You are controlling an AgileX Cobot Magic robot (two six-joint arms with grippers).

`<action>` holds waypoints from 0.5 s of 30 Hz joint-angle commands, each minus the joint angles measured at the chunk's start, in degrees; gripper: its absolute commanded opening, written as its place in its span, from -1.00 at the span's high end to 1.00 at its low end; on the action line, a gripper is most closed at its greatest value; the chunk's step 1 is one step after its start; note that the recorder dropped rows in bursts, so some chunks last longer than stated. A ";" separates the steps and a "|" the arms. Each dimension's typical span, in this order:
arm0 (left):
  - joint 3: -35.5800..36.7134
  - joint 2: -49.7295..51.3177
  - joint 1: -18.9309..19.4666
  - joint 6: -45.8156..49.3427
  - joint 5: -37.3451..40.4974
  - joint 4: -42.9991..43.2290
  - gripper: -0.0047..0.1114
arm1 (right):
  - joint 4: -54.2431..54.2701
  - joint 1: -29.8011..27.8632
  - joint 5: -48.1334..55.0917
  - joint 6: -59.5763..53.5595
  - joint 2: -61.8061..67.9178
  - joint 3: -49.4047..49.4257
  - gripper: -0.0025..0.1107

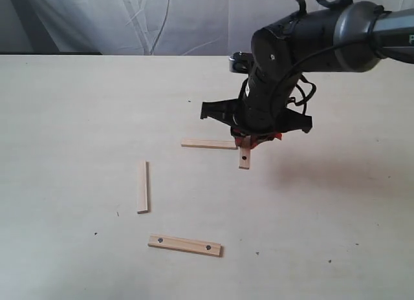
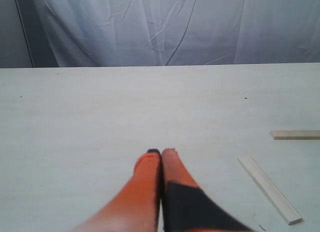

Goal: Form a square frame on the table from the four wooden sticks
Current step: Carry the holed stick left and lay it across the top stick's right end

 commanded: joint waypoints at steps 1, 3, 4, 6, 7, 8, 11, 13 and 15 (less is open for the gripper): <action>0.26 -0.23 0.07 -0.06 -0.45 -0.37 0.92 | 1.48 -0.06 2.62 -3.42 4.01 -5.72 0.93; 0.26 -0.23 0.07 -0.06 -0.45 -0.37 0.92 | 3.94 -0.06 2.57 -5.37 7.04 -7.73 0.93; 0.26 -0.23 0.07 -0.06 -0.45 -0.37 0.92 | 3.93 -0.06 2.57 -5.37 7.96 -8.30 0.93; 0.26 -0.23 0.07 -0.06 -0.45 -0.37 0.92 | 3.93 0.10 2.88 -5.50 9.57 -9.08 0.93; 0.26 -0.23 0.07 -0.06 -0.45 -0.37 0.92 | 3.93 0.30 2.88 -5.50 10.30 -9.63 0.93; 0.26 -0.23 0.07 -0.06 -0.45 -0.37 0.92 | 3.93 0.55 2.13 -5.50 11.04 -9.84 0.93; 0.26 -0.23 0.07 -0.06 -0.45 -0.37 0.92 | 3.93 0.90 1.60 -5.50 12.88 -10.24 0.93; 0.26 -0.23 0.07 -0.06 -0.45 -0.37 0.92 | 3.93 0.90 1.50 -5.50 13.14 -10.24 0.93; 0.26 -0.23 0.07 -0.06 -0.45 -0.37 0.92 | 3.68 0.90 1.52 -5.50 13.14 -10.24 0.93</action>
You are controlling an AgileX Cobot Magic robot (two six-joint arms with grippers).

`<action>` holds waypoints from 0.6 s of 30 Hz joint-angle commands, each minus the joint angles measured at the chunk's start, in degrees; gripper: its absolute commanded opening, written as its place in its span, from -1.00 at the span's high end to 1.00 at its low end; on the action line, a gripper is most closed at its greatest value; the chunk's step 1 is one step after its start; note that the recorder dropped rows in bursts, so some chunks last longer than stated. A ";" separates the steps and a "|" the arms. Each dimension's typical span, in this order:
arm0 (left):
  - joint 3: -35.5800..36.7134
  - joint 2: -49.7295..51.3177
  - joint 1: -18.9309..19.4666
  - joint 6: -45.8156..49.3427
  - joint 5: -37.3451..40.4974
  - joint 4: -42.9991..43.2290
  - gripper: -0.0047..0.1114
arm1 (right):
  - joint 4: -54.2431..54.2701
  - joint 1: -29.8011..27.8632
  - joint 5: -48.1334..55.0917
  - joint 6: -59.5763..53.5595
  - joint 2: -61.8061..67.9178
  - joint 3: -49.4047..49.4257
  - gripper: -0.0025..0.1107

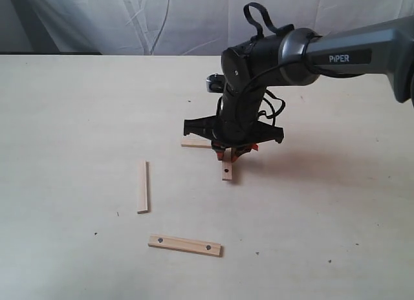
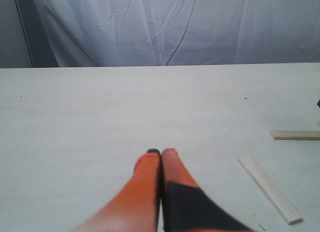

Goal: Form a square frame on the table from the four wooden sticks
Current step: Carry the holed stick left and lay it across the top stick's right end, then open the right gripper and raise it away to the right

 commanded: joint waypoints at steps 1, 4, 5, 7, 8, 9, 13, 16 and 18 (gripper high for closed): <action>0.26 -0.23 0.07 -0.06 -0.45 -0.37 0.92 | -0.71 0.01 -0.45 -0.45 0.07 -0.39 0.93; 0.26 -0.23 0.07 -0.06 -0.45 -0.37 0.92 | -0.71 0.01 -0.87 -0.45 0.07 -0.39 0.93; 0.26 -0.23 0.07 -0.06 -0.45 -0.37 0.92 | -0.71 0.01 -0.87 -0.45 0.07 -0.39 0.93; 0.26 -0.23 0.07 -0.06 -0.45 -0.37 0.92 | -0.71 0.01 -0.77 -0.45 0.07 -0.39 0.93; 0.26 -0.23 0.07 -0.06 -0.45 -0.37 0.92 | -1.25 0.01 -0.68 -0.45 0.07 -0.39 0.93; 0.26 -0.23 0.07 -0.06 -0.45 -0.37 0.92 | -1.46 0.01 -0.68 -0.45 0.07 -0.39 0.93; 0.26 -0.23 0.07 -0.06 -0.45 -0.37 0.92 | -3.03 0.01 0.35 -0.35 0.07 -0.39 0.84; 0.26 -0.23 0.07 -0.06 -0.45 -0.37 0.92 | -4.65 0.01 1.30 -0.35 0.07 -0.39 0.61; 0.26 -0.23 0.07 -0.06 -0.45 -0.37 0.92 | -5.79 0.01 1.54 -0.35 0.07 -0.39 0.44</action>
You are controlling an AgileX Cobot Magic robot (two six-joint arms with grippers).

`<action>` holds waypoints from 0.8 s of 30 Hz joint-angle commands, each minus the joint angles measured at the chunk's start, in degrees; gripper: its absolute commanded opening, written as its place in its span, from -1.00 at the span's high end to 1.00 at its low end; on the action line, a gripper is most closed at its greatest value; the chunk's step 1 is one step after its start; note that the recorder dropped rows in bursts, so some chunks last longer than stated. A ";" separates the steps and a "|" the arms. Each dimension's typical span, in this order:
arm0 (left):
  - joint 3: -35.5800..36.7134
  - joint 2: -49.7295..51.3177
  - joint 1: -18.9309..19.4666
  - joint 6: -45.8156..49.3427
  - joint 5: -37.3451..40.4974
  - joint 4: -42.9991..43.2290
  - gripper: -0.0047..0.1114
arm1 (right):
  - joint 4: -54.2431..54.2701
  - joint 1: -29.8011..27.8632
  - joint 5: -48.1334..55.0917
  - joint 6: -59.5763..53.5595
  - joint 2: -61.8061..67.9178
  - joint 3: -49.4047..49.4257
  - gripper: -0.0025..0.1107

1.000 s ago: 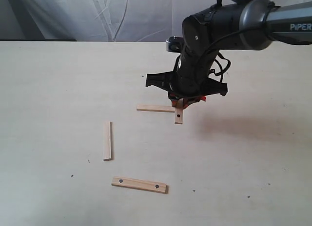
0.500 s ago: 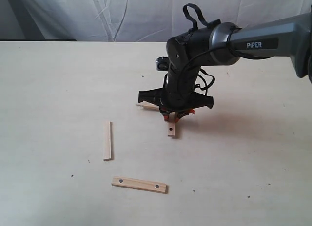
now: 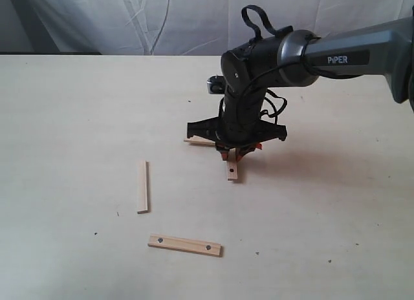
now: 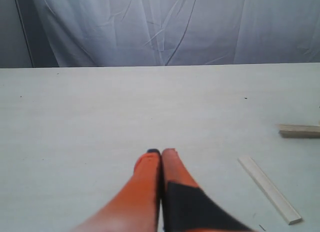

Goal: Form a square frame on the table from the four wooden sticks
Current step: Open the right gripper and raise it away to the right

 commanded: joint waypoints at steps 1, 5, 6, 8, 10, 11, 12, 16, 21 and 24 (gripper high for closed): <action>0.26 -0.23 0.07 -0.06 -0.45 -0.37 0.92 | -2.89 0.01 0.86 -0.19 -0.06 -0.39 0.38; 0.26 -0.23 0.07 -0.06 -0.45 -0.37 0.92 | -2.89 0.01 0.68 -0.19 -0.06 -0.39 0.22; 0.26 -0.23 0.07 -0.06 -0.45 -0.37 0.92 | -2.89 0.01 0.68 0.08 -0.35 -0.39 0.20; 0.26 -0.23 0.07 -0.06 -0.45 -0.37 0.92 | -2.89 0.01 0.82 0.09 -1.05 -0.74 0.18; 0.26 -0.23 0.07 -0.06 -0.45 -0.37 0.92 | -2.89 0.01 1.12 0.09 -2.50 -0.94 0.18; 0.26 -0.23 0.07 -0.06 -0.45 -0.37 0.92 | -2.64 0.01 1.21 0.09 -3.35 -0.94 0.18; 0.26 -0.23 0.07 -0.06 -0.45 -0.37 0.92 | -2.18 0.01 1.52 0.09 -4.28 -0.94 0.18; 0.26 -0.23 0.07 -0.06 -0.45 -0.37 0.92 | -1.56 -0.09 3.40 -0.76 -7.78 -0.94 0.21; 0.26 -0.23 0.07 -0.06 -0.45 -0.37 0.92 | -0.69 -2.08 5.98 -5.33 -11.82 0.60 0.66; 0.26 -0.23 0.07 -0.06 -0.45 -0.37 0.92 | -0.54 -3.76 5.96 -6.19 -14.16 2.74 0.96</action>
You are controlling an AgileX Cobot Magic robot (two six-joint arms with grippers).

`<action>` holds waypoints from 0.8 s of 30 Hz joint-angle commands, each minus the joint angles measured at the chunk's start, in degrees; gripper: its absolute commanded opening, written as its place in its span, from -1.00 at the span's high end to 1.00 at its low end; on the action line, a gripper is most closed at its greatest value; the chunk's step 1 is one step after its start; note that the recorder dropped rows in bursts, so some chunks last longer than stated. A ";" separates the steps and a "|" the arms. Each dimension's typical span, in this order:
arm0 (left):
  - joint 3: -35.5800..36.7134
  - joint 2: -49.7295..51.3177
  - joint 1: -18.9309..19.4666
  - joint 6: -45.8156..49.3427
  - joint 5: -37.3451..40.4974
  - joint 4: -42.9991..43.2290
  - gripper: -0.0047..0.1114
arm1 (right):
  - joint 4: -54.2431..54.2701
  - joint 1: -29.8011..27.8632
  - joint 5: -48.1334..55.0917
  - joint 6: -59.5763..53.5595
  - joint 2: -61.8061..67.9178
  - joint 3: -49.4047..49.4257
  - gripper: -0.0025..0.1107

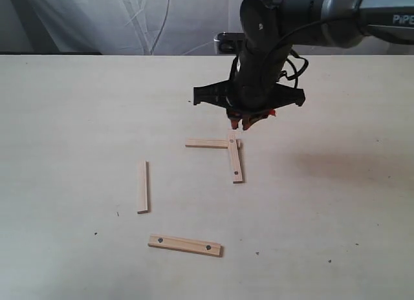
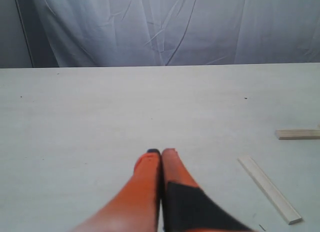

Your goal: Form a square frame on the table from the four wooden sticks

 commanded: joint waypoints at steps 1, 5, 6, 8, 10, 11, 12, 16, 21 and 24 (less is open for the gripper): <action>0.26 -0.23 0.07 -0.06 -0.45 -0.37 0.92 | 0.31 -2.69 0.72 -2.80 -3.52 3.26 0.95; 0.26 -0.23 0.07 -0.06 -0.45 1.63 0.92 | 2.23 -5.25 0.69 -7.36 -6.66 7.34 0.95; 0.26 -0.23 0.07 -0.06 -0.45 2.43 0.92 | 2.95 -6.00 0.44 -7.64 -7.61 8.64 0.95; 0.26 -0.23 0.07 -0.06 -0.45 2.43 0.92 | 2.59 -7.35 -0.94 -7.64 -9.70 11.16 0.95; 0.26 -0.23 0.07 -0.06 -0.45 2.43 0.92 | 2.95 -8.70 -2.71 -8.55 -11.67 13.96 0.95; 0.26 -0.23 0.07 -0.06 -0.45 2.43 0.92 | 2.95 -9.28 -3.46 -9.31 -12.59 15.27 0.95; 0.26 -0.23 0.07 -0.06 -0.45 2.43 0.92 | 2.95 -9.63 -3.75 -9.88 -13.24 16.25 0.95; 0.26 -0.23 0.07 -0.06 -3.53 2.80 0.92 | 3.28 -11.81 -5.53 -11.71 -16.52 20.19 0.95; 0.26 -0.23 0.07 -0.26 -12.95 -1.05 0.92 | 12.70 -19.27 -7.30 -18.76 -21.31 23.19 0.95; 0.26 -0.23 0.07 -0.26 -18.92 -2.62 0.92 | 14.40 -22.41 -6.36 -22.89 -23.46 24.30 0.95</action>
